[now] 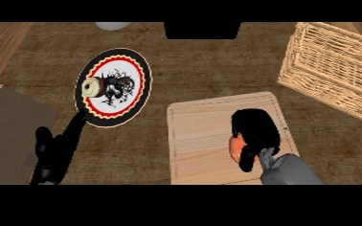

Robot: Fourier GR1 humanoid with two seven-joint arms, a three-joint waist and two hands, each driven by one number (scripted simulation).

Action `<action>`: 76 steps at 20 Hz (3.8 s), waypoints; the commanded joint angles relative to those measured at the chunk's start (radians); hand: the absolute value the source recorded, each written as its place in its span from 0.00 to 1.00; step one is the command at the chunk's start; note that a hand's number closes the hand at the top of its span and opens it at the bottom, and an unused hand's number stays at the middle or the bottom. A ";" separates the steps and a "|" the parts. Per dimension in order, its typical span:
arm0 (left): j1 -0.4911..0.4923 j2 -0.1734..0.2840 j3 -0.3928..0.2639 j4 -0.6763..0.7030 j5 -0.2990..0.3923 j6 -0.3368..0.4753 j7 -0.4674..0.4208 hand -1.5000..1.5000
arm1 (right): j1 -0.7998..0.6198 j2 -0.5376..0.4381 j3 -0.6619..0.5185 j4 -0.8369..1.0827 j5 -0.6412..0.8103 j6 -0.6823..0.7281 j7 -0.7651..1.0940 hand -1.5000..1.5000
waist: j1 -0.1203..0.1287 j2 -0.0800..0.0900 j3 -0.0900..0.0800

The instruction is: Pick the squash from the cutting board and place it in the basket

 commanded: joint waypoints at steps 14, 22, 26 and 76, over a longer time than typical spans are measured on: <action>0.057 -0.036 -0.012 0.051 0.005 -0.004 0.027 0.50 | -0.391 0.273 -0.332 -0.060 0.165 -0.589 0.398 1.00 | 0.005 0.004 -0.008; 0.040 -0.001 0.036 0.073 0.025 -0.029 0.043 0.50 | -0.558 0.168 -0.514 -0.176 0.209 -0.401 0.545 1.00 | -0.013 0.001 -0.009; 0.040 -0.011 0.021 0.065 0.016 -0.037 0.028 0.50 | -0.702 0.084 -0.640 -0.136 0.184 -0.322 0.563 1.00 | -0.008 0.002 -0.009; 0.057 -0.075 0.013 0.024 -0.059 -0.026 0.063 0.50 | -0.452 -0.320 -1.028 0.554 -0.142 -0.567 -0.136 0.00 | -0.001 0.005 -0.008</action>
